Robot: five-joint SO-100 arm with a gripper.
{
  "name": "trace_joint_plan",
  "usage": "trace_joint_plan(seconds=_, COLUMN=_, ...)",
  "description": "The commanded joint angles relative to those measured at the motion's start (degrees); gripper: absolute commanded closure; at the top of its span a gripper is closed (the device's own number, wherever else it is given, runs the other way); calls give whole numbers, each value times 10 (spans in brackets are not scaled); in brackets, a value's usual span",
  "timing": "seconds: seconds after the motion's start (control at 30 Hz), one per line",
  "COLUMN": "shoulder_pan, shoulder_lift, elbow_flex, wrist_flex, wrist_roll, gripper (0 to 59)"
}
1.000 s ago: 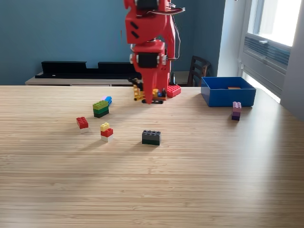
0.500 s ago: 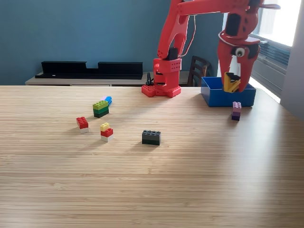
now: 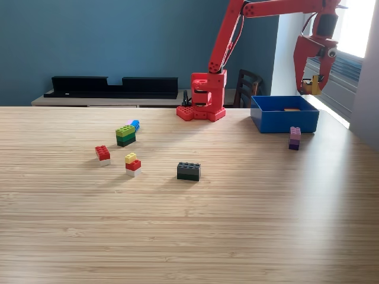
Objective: Grasp a lego block and put it in the bin.
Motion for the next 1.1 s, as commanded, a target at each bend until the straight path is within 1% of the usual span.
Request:
trace_joint_plan(seconds=0.03, shoulder_pan=-25, shoulder_lift=14, elbow_flex=8, wrist_flex=22, wrist_roll=-19, gripper=462)
trace_joint_plan(seconds=0.07, shoulder_pan=-25, shoulder_lift=16, elbow_flex=12, wrist_flex=22, wrist_roll=-21, gripper=432)
trace_joint_plan(seconds=0.13, shoulder_pan=-25, shoulder_lift=20, elbow_flex=25, wrist_flex=22, wrist_roll=-28, gripper=401)
trace_joint_plan(seconds=0.27, shoulder_pan=-25, shoulder_lift=21, elbow_flex=50, wrist_flex=23, wrist_roll=-42, gripper=385)
trace_joint_plan(seconds=0.4, shoulder_pan=-24, shoulder_lift=22, elbow_flex=79, wrist_flex=24, wrist_roll=-59, gripper=353)
trace_joint_plan(seconds=0.47, shoulder_pan=-18, shoulder_lift=23, elbow_flex=81, wrist_flex=24, wrist_roll=-59, gripper=353)
trace_joint_plan(seconds=0.6, shoulder_pan=31, shoulder_lift=23, elbow_flex=40, wrist_flex=24, wrist_roll=-40, gripper=387)
trace_joint_plan(seconds=0.7, shoulder_pan=96, shoulder_lift=24, elbow_flex=-13, wrist_flex=24, wrist_roll=-18, gripper=433)
trace_joint_plan(seconds=0.8, shoulder_pan=168, shoulder_lift=24, elbow_flex=-82, wrist_flex=24, wrist_roll=4, gripper=496)
trace_joint_plan(seconds=0.87, shoulder_pan=219, shoulder_lift=24, elbow_flex=-129, wrist_flex=24, wrist_roll=22, gripper=564)
trace_joint_plan(seconds=0.9, shoulder_pan=244, shoulder_lift=24, elbow_flex=-149, wrist_flex=24, wrist_roll=31, gripper=585)
trace_joint_plan(seconds=1.0, shoulder_pan=323, shoulder_lift=24, elbow_flex=-189, wrist_flex=25, wrist_roll=53, gripper=586)
trace_joint_plan(seconds=1.1, shoulder_pan=400, shoulder_lift=24, elbow_flex=-199, wrist_flex=26, wrist_roll=77, gripper=586)
